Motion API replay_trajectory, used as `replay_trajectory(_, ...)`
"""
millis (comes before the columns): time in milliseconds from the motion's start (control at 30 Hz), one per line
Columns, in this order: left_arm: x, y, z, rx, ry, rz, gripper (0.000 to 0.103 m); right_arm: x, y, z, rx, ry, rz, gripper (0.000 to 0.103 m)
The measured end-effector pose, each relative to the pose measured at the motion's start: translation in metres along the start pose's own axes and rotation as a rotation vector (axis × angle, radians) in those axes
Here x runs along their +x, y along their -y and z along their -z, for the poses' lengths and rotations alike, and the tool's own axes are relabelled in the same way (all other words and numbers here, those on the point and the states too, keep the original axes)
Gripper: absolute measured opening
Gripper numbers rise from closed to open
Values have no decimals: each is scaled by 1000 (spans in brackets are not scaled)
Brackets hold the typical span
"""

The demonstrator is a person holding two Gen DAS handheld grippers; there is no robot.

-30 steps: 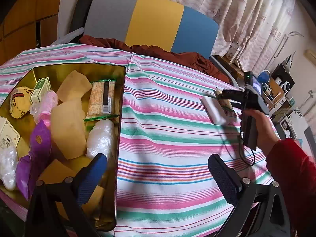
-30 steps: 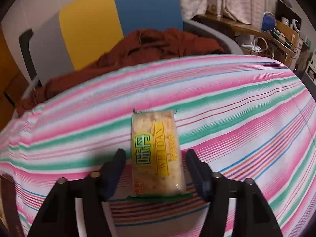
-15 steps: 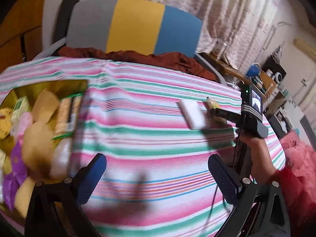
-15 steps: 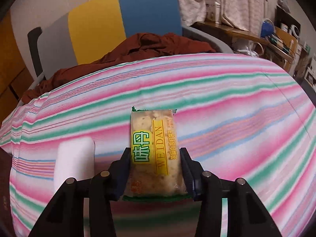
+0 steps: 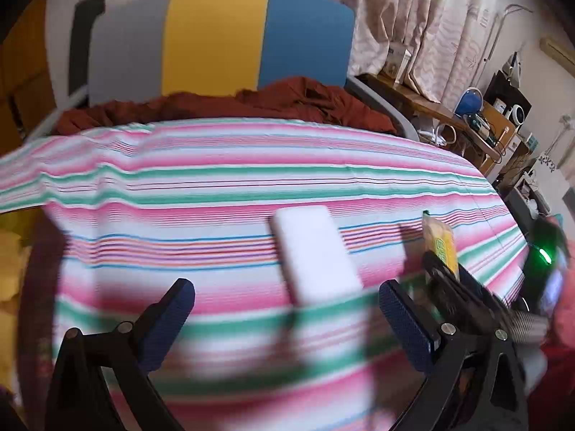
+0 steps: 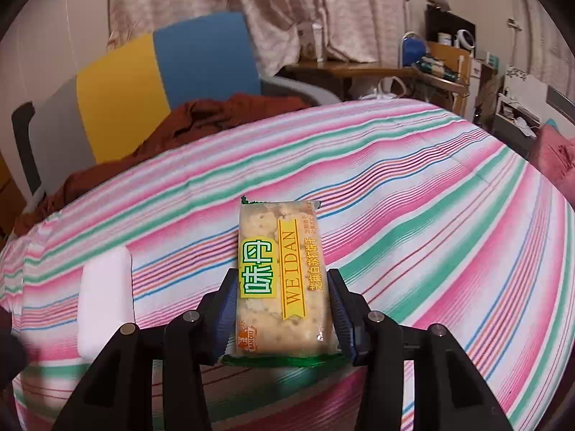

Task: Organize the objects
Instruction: 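Grasp the white foam block with the left tool while the right tool holds the packet, then carry the white block in the left tool and WEIDAN packet in the right tool over the tray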

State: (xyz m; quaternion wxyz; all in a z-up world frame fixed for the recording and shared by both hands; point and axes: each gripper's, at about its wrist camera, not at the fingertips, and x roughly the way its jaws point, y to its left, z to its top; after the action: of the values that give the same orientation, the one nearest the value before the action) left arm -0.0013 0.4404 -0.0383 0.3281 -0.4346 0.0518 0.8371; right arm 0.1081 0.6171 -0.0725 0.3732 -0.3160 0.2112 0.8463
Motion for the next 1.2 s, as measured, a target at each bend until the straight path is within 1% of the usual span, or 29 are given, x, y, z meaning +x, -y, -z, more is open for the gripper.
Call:
replay_trajectory(100,26,5,-8,-39,-51,16,103,-3,2,0,10,27,0,48)
replay_trajectory(133,38,8,-10,-42,-82,27,103,-3,3,0,14,32,0,48)
replay_trajectory(200,49,10,-8,-39,-106,-9,103,-1,5,0,27,35,5,48)
replay_trajectory(267,57,11,-10,-34,-89,-28,103,0,8,0,41,35,5,48)
replay_trajectory(333,65,14,-13,-3,-72,-49,103,1,10,-1,53,32,9,48)
replay_trajectory(400,73,20,-13,56,-66,-72,100,1,9,1,51,30,16,48)
replay_trajectory(433,76,21,-13,80,-68,-75,94,1,8,1,48,31,19,48)
replay_trajectory(467,77,21,-10,112,-55,-82,92,-1,7,3,45,34,21,48)
replay_trajectory(500,78,21,-8,134,-41,-86,90,-2,6,4,40,41,22,48)
replay_trajectory(533,76,20,-7,134,-34,-72,88,-3,4,4,35,47,24,48)
replay_trajectory(567,74,17,-7,124,-27,-53,79,-3,4,4,30,50,25,48)
replay_trajectory(633,70,12,-7,115,-16,-38,71,-3,2,3,19,53,26,48)
replay_trajectory(700,70,11,-6,131,-12,-32,68,-4,0,4,10,55,23,48)
replay_trajectory(733,68,10,-4,141,-10,-26,65,-5,0,4,7,56,20,48)
replay_trajectory(833,64,7,-2,154,-5,-6,62,-7,-2,5,-1,65,12,48)
replay_trajectory(933,61,-1,0,134,4,2,61,-10,-5,5,-22,78,-21,48)
replay_trajectory(1067,52,-10,8,122,8,4,61,-15,-14,7,-73,102,-81,48)
replay_trajectory(1200,46,-14,14,132,8,16,61,-17,-25,8,-130,109,-103,48)
